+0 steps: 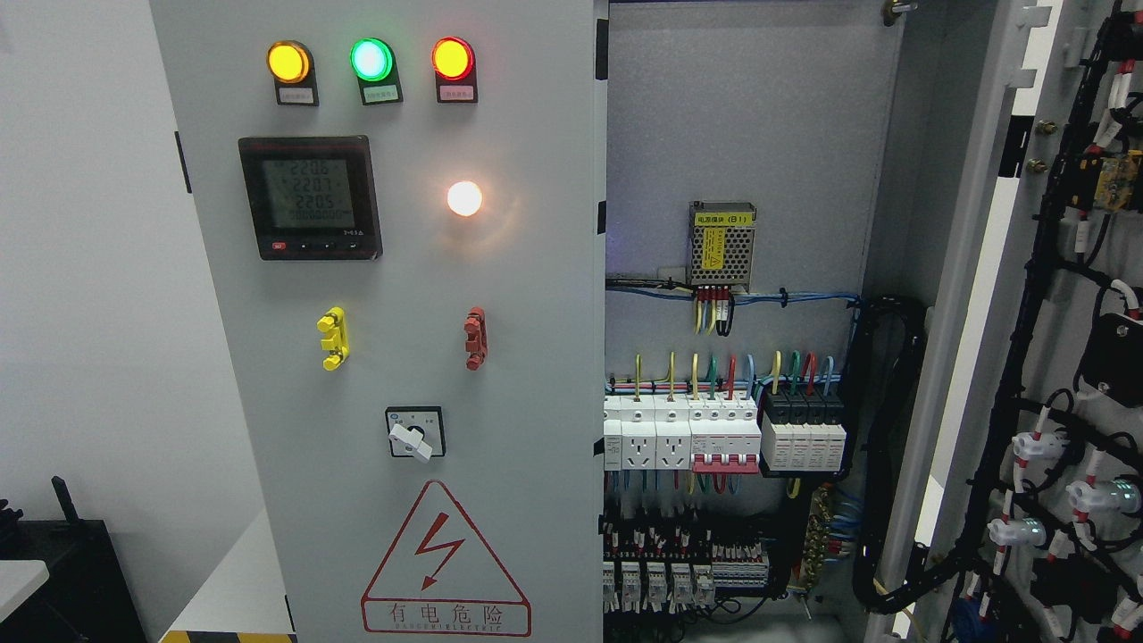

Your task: Open door with both hands

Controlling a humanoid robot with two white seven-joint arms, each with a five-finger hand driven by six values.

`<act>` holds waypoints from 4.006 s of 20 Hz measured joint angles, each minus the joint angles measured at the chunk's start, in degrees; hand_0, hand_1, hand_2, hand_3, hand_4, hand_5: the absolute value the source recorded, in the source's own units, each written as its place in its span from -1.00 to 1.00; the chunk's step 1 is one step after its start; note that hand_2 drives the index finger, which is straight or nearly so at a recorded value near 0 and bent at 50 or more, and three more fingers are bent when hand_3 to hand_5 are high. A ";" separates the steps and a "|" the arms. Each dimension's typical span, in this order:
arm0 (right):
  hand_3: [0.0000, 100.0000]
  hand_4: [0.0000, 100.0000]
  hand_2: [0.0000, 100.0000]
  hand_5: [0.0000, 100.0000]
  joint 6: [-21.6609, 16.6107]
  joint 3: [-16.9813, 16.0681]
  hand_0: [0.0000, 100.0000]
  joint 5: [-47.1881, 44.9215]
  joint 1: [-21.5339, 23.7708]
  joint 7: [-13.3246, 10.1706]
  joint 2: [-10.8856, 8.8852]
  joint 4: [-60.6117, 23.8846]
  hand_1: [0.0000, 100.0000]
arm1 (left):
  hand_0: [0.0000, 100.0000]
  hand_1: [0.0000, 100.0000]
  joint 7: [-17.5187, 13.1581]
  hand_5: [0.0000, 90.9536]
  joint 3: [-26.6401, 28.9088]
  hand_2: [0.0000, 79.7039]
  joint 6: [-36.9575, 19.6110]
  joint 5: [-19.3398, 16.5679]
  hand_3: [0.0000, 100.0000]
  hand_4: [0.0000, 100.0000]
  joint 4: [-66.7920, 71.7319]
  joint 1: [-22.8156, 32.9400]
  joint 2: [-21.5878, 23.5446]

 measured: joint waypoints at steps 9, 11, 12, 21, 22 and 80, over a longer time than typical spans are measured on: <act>-1.00 -1.00 -1.00 -1.00 0.02 0.00 -1.00 0.00 0.00 -0.01 0.00 0.00 -1.00 | -1.00 -1.00 -1.84 -1.00 8.02 -1.00 -1.69 -11.17 -1.00 -0.92 2.00 18.81 3.01; -1.00 -1.00 -1.00 -1.00 0.02 0.00 -1.00 0.00 0.00 -0.01 0.00 -0.01 -1.00 | -1.00 -1.00 -1.91 -1.00 9.16 -1.00 -4.55 -13.59 -1.00 -0.92 3.11 22.31 3.34; -1.00 -1.00 -1.00 -1.00 0.02 0.00 -1.00 0.00 0.00 -0.01 0.00 0.00 -1.00 | -1.00 -1.00 -1.94 -1.00 9.72 -1.00 -6.31 -14.97 -1.00 -0.92 3.88 24.17 3.48; -1.00 -1.00 -1.00 -1.00 0.03 0.00 -1.00 0.00 0.00 -0.02 0.00 0.00 -1.00 | -1.00 -1.00 -3.72 -1.00 12.72 -1.00 -15.43 -24.39 -1.00 -0.92 15.95 34.01 1.37; -1.00 -1.00 -1.00 -1.00 0.03 0.00 -1.00 0.00 0.00 -0.02 0.00 0.00 -1.00 | -1.00 -1.00 -3.81 -1.00 12.95 -1.00 -15.55 -25.22 -1.00 -0.92 17.85 34.43 0.72; -1.00 -1.00 -1.00 -1.00 0.04 0.00 -1.00 0.00 -0.01 0.05 0.00 0.00 -1.00 | -1.00 -1.00 1.34 -1.00 60.88 -1.00 -21.80 -51.41 -1.00 -0.92 95.29 27.25 -38.50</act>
